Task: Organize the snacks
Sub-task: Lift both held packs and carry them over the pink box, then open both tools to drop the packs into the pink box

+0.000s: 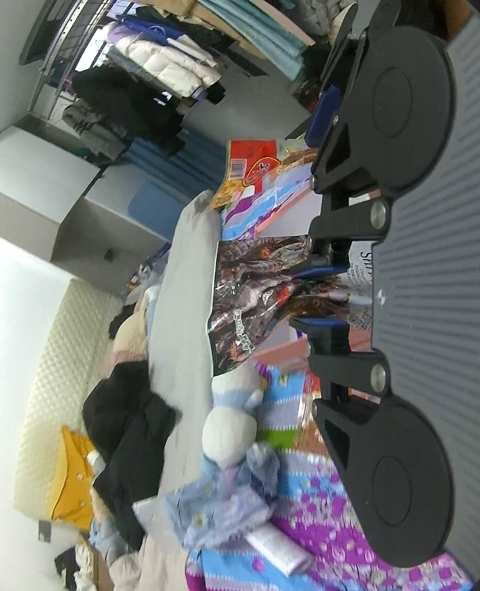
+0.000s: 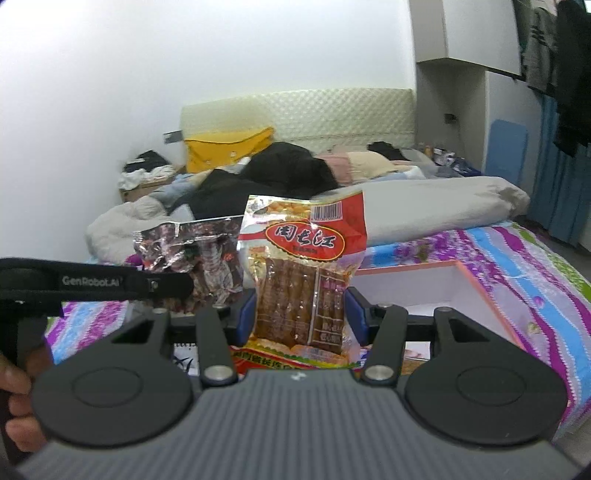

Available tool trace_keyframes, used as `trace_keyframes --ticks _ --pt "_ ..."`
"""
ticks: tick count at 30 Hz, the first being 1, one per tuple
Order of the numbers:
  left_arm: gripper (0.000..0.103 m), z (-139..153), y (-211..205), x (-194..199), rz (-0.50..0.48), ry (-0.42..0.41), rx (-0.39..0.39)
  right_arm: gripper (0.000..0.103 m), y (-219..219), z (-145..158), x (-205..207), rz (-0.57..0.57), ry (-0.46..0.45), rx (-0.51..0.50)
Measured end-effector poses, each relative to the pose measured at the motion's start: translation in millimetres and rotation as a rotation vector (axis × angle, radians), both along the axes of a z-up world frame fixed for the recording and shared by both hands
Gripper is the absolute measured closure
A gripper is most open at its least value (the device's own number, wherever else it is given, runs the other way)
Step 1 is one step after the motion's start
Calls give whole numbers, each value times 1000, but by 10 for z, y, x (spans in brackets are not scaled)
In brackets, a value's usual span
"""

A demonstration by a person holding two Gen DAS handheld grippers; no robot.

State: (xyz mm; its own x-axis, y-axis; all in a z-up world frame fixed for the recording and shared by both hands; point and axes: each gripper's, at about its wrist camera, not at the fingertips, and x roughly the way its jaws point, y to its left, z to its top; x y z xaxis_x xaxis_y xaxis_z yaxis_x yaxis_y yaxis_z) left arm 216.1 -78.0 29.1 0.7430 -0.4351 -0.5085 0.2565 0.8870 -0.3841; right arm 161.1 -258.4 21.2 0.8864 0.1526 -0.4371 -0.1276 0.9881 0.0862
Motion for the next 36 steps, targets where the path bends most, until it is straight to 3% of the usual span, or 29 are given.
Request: trace_keyframes --ticks 10,22,29,36 --pt "78 -418 -543 944 -62 84 38 49 -496 -412 645 -73 92 20" --pt "78 -1277 -1014 2083 -108 225 101 49 -915 -1210 1473 -171 256 48" --pt "78 -1684 -1138 2383 -129 289 120 48 -1051 -1578 1820 -193 323 61" --pt "77 -1853 -1205 2466 -131 318 129 46 -1113 -1738 1949 -197 358 77"
